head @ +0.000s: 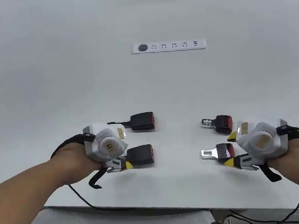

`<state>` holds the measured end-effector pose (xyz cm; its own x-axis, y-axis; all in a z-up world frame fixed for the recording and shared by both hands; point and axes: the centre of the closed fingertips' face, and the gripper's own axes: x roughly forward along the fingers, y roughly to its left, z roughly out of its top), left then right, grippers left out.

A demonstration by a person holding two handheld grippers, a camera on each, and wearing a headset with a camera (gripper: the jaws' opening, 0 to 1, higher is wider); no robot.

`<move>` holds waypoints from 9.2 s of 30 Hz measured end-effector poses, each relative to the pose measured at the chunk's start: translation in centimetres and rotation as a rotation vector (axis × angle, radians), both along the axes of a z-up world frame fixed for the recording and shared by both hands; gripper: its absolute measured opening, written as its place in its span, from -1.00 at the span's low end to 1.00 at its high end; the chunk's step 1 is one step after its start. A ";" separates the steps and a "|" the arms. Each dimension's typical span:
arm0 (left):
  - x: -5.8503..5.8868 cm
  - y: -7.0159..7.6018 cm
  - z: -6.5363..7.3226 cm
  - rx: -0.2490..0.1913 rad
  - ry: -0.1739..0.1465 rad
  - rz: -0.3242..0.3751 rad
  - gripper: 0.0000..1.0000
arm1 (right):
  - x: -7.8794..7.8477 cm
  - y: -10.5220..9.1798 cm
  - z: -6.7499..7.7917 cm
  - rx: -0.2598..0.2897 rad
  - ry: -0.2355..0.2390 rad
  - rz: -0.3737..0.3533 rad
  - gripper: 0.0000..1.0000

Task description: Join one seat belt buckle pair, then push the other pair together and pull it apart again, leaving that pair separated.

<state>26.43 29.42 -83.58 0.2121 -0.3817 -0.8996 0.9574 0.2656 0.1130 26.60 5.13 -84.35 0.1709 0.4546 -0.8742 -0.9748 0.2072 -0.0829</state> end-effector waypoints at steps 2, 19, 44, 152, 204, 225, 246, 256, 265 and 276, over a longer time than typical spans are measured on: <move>0.0 -0.4 -0.3 0.005 0.012 -0.025 -0.12 | 0.1 -0.1 -0.3 -0.008 0.011 0.007 -0.21; -0.2 -1.5 -1.6 0.061 0.032 -0.182 -0.34 | -0.2 -0.3 -2.1 -0.039 0.082 0.082 -0.29; -0.3 -1.5 -2.5 0.086 0.041 -0.252 -0.34 | -0.9 4.0 -1.9 0.021 0.093 0.060 -0.29; 0.8 -1.4 1.8 0.007 0.027 -0.204 -0.18 | -0.8 16.3 2.1 0.160 0.025 0.141 -0.28; 10.5 -2.2 -2.1 0.087 0.041 -0.262 -0.35 | 8.9 5.3 -0.6 0.027 0.057 0.067 -0.35; 10.3 -2.1 -2.0 0.110 0.051 -0.264 -0.35 | 9.4 14.4 -0.7 0.059 0.038 0.105 -0.35; 10.2 -2.2 -1.9 0.095 0.040 -0.305 -0.36 | 9.5 16.5 -0.4 0.106 0.019 0.182 -0.38; 10.3 -2.1 -2.0 0.085 0.052 -0.279 -0.37 | 9.3 18.0 -0.2 0.120 0.014 0.166 -0.40; 10.3 -1.9 -2.1 0.064 0.050 -0.276 -0.37 | 9.0 17.5 0.0 0.132 0.020 0.170 -0.39; 10.3 -1.9 -2.1 0.075 0.055 -0.276 -0.36 | 9.0 17.3 -0.1 0.129 0.023 0.166 -0.37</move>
<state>36.70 27.51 -85.72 0.0593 -0.3506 -0.9347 0.9976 -0.0131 0.0682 35.63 22.39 -84.49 0.0652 0.5833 -0.8096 -0.9977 0.0514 -0.0433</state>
